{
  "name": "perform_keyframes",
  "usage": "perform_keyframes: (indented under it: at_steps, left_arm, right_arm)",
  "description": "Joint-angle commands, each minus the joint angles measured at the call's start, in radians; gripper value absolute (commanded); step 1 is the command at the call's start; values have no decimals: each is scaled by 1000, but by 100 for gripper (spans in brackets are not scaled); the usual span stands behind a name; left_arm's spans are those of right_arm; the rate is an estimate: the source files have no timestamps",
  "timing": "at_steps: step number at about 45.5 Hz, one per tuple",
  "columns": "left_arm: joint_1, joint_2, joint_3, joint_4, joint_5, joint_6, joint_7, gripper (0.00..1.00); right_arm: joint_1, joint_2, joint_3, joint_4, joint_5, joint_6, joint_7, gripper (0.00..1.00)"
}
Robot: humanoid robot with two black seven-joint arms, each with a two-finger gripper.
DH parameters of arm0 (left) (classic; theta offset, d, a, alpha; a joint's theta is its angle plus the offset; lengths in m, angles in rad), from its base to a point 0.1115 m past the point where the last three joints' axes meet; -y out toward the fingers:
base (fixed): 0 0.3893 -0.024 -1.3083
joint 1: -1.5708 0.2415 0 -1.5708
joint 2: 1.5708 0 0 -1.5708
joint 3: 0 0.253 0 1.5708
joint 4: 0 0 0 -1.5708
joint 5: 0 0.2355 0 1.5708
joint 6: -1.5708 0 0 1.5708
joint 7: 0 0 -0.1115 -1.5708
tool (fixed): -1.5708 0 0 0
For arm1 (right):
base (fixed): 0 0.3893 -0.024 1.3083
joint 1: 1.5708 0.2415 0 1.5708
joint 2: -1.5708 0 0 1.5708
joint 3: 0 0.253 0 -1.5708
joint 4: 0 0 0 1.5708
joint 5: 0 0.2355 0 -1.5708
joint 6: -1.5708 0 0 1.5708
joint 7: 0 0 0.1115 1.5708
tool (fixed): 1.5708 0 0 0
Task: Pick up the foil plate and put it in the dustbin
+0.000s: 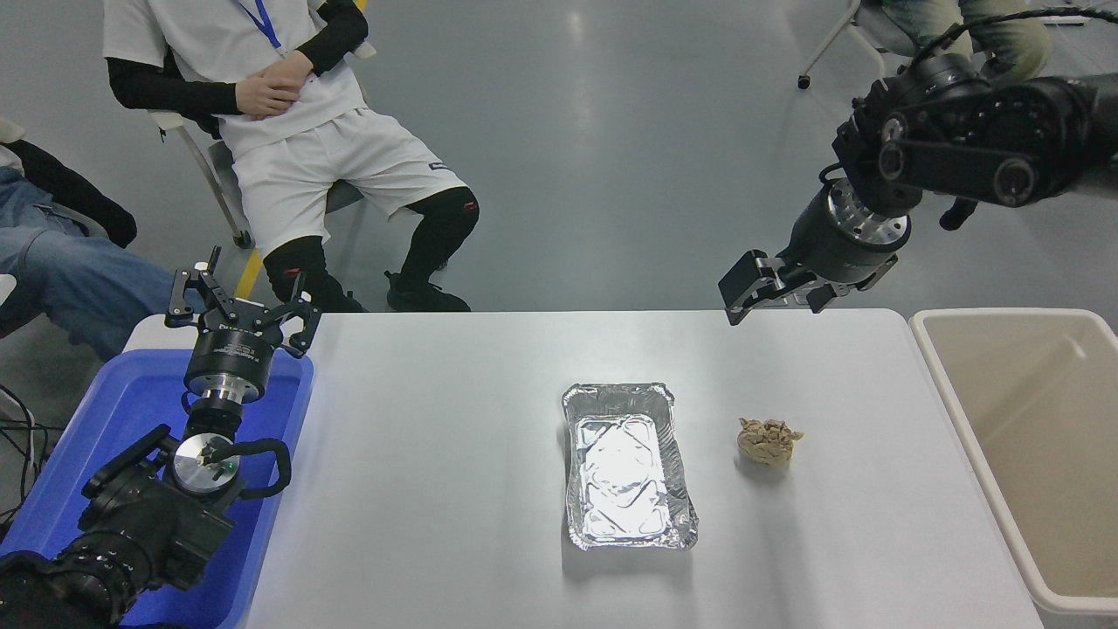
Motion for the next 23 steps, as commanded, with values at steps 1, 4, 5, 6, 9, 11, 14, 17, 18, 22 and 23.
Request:
perform_keyframes:
  at_steps: [1,4,5,6,9,11,14,17,18,22,23]
  left_arm:
    - [0,0,0,0,0,0,0,99]
    - [0,0,0,0,0,0,0,99]
    - [0,0,0,0,0,0,0,99]
    - [0,0,0,0,0,0,0,99]
    - [0,0,0,0,0,0,0,99]
    - [0,0,0,0,0,0,0,99]
    - [0,0,0,0,0,0,0,99]
    - [0,0,1,0,0,0,0,99]
    - [0,0,1,0,0,0,0,99]
    - [0,0,1,0,0,0,0,99]
    - [0,0,1,0,0,0,0,99]
  right_arm:
    - [-94,15,66,-2,11,0,0,100]
    - [-132,18,70,-2,11,0,0,100]
    - [-140,18,72,-2,12,0,0,100]
    - [-150,16,75,-2,12,0,1,100]
    - [-172,16,76,-2,14,0,1,100]
    - [-192,18,79,-2,14,0,1,100]
    - [-215,21,96,-2,12,-11,1,100]
    - [-235,21,112,-2,8,-78,0,100]
    - [-241,21,112,-2,5,-98,0,100]
    - [-268,21,113,-3,-1,-169,0,100]
    - [-278,21,113,-5,-1,-185,0,100]
